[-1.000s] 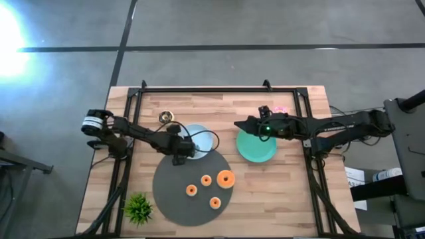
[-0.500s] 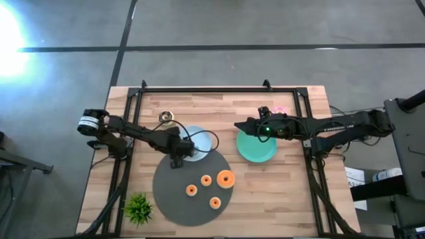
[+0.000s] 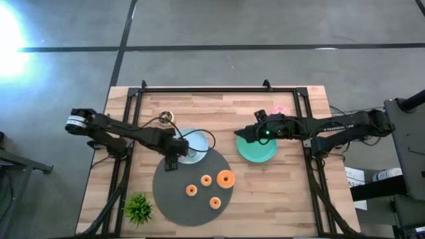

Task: Pick & Place donuts
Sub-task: Put the small white donut on the white plate

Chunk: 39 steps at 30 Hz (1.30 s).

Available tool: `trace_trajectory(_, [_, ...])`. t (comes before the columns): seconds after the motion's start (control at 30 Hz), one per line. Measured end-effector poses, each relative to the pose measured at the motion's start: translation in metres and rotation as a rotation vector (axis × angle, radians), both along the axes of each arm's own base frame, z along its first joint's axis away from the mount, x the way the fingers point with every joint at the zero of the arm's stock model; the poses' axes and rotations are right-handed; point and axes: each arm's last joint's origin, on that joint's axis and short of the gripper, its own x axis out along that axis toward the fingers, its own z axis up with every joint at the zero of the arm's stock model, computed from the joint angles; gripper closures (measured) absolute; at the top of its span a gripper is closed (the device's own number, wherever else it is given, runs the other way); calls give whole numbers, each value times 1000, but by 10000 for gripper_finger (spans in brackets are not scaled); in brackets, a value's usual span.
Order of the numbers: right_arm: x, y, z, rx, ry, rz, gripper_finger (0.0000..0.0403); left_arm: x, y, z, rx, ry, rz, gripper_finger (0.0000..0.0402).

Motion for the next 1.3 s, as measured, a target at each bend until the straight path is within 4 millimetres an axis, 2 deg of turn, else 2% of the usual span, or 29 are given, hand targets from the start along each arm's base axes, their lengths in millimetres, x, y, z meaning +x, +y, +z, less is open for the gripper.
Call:
trace_trajectory(0.13, [5,14,-7,-110,40,286,174,-15,-9,21,-37,-86,-8,243])
trace_trajectory(0.3, [22,51,-25,-138,83,551,193,-30,-31,40,5,-209,-87,245])
trace_trajectory(0.4, [36,74,-41,-135,148,664,204,-36,-44,42,42,-244,-99,245])
trace_trajectory(0.5, [47,102,-50,-208,212,760,211,-39,-55,42,46,-257,-90,245])
trace_trajectory(0.73, [80,170,-64,-527,446,947,214,-49,-72,43,114,-308,-106,245])
trace_trajectory(0.87, [101,197,-70,-645,513,1075,214,-51,-76,44,141,-346,-69,245])
trace_trajectory(1.03, [121,222,-81,-865,514,1133,214,-50,-76,44,146,-375,-17,245])
trace_trajectory(1.2, [135,240,-101,-924,529,1159,214,-50,-75,45,160,-390,7,246])
trace_trajectory(1.3, [139,247,-103,-983,533,1105,217,-50,-75,45,159,-391,9,246])
